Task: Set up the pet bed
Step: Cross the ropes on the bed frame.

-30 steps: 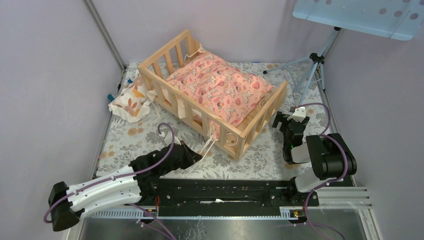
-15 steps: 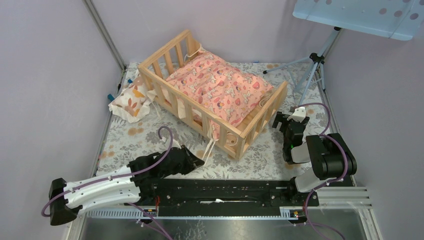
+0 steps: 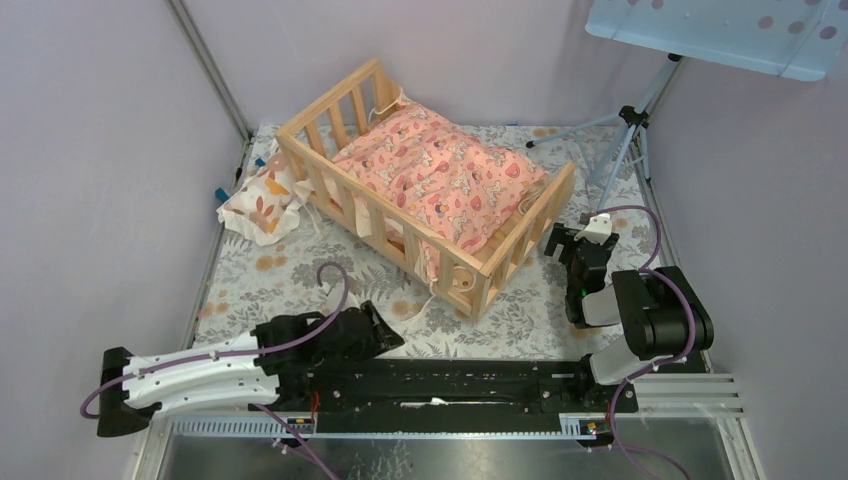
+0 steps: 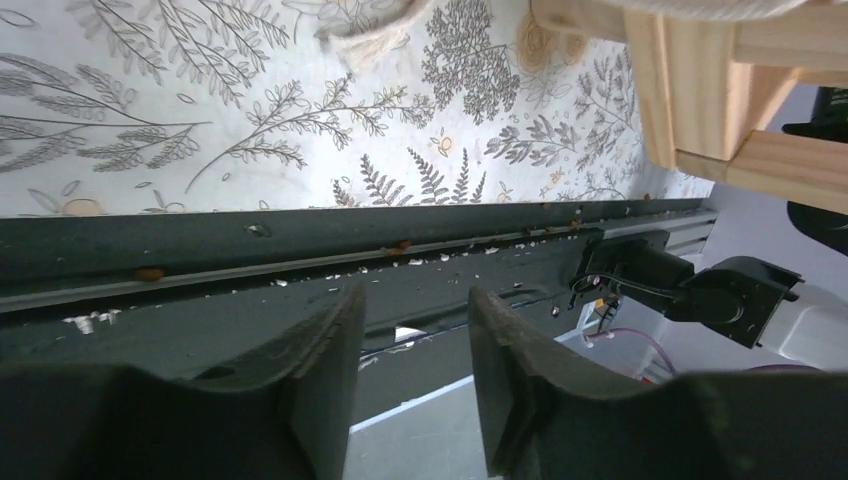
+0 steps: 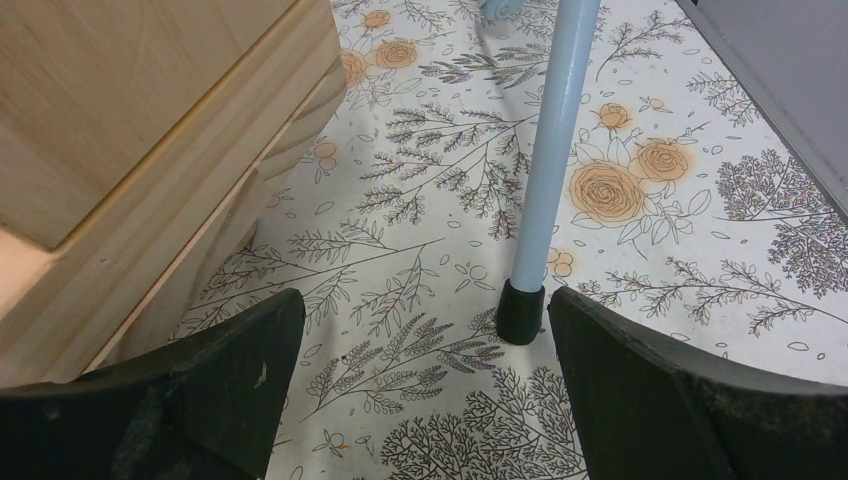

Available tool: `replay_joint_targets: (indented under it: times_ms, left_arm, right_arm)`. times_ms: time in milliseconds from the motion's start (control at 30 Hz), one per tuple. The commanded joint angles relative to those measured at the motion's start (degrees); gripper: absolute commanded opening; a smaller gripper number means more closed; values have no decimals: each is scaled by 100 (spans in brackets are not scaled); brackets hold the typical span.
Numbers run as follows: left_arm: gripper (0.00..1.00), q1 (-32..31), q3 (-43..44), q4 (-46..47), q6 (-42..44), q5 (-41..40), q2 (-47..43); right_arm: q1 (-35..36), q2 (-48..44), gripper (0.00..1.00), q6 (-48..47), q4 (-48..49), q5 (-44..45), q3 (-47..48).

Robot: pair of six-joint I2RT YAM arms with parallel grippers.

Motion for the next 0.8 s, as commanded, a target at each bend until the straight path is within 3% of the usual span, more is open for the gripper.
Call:
replay_joint_targets:
  times_ms: [0,167,233,367,400,467,567,667,767]
  left_arm:
    - [48,-41,863,-769,415,-972,-294]
    - [53,-43,3094,-806,2746,-2195,375]
    - [58,-41,4153,-942,3595,-2546,981]
    - [66,148,6072,-960,5316,-2664,2176]
    - [67,409,6495,-988,5637,-2416,2518]
    - [67,1337,7226,-1077,6106,-1164,3210]
    - [65,2628,7986,-1213,6491,591,4086]
    - [65,2756,8907,-1593,7074,1259,5062]
    - [65,2756,9600,-1825,7462,1432,5765]
  right_arm:
    - [-23,3,100,9,212,145,126]
    - [-49,-504,100,155,142,604,-46]
    - [-45,-1296,100,450,-1168,1056,142]
    - [-49,-2427,100,1375,-4517,1762,1538]
    - [-49,-2569,100,1567,-5214,1772,1919]
    - [-49,-2712,100,2122,-6692,1769,2696]
    - [-49,-2784,100,2278,-8174,902,3616]
    - [-57,-2805,100,2451,-9043,111,4288]
    - [-58,-2893,100,2548,-9341,-582,4616]
